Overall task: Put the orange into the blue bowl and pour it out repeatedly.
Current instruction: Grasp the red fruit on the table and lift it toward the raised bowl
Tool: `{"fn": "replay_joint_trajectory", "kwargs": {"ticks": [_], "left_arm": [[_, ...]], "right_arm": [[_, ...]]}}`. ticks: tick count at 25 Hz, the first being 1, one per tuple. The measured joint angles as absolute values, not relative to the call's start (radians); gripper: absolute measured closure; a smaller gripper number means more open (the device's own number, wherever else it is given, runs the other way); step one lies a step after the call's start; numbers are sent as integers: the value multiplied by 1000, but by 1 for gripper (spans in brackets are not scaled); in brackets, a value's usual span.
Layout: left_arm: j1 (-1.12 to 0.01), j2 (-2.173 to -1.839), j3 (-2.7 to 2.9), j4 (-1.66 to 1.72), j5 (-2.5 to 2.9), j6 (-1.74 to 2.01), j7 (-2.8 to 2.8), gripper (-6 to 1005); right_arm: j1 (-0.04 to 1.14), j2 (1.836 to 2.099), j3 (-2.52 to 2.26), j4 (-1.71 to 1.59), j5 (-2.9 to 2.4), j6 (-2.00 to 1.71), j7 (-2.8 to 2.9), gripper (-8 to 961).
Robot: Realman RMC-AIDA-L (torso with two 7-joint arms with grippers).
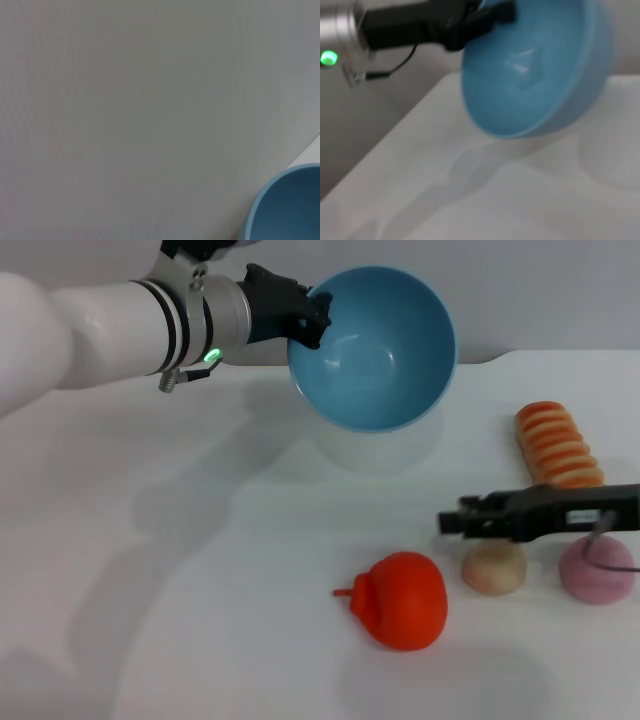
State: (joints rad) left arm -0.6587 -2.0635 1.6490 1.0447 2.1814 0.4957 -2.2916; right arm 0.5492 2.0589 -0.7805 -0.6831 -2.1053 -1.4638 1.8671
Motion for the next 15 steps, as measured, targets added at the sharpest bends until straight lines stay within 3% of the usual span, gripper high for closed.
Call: {"fn": "replay_joint_trajectory", "kwargs": {"ticks": [6,15], "left_arm": [[-657,-2065,1653,1043,2198,495,-2309,1000],[-655,-2066,1653,1036,2207,488,-2310,1000]], "right_arm": [[636,2066,-879,-601,-2200,-1375,1944,350],[664,2072,-990,-578,-2211,-1366,1964,363]]}}
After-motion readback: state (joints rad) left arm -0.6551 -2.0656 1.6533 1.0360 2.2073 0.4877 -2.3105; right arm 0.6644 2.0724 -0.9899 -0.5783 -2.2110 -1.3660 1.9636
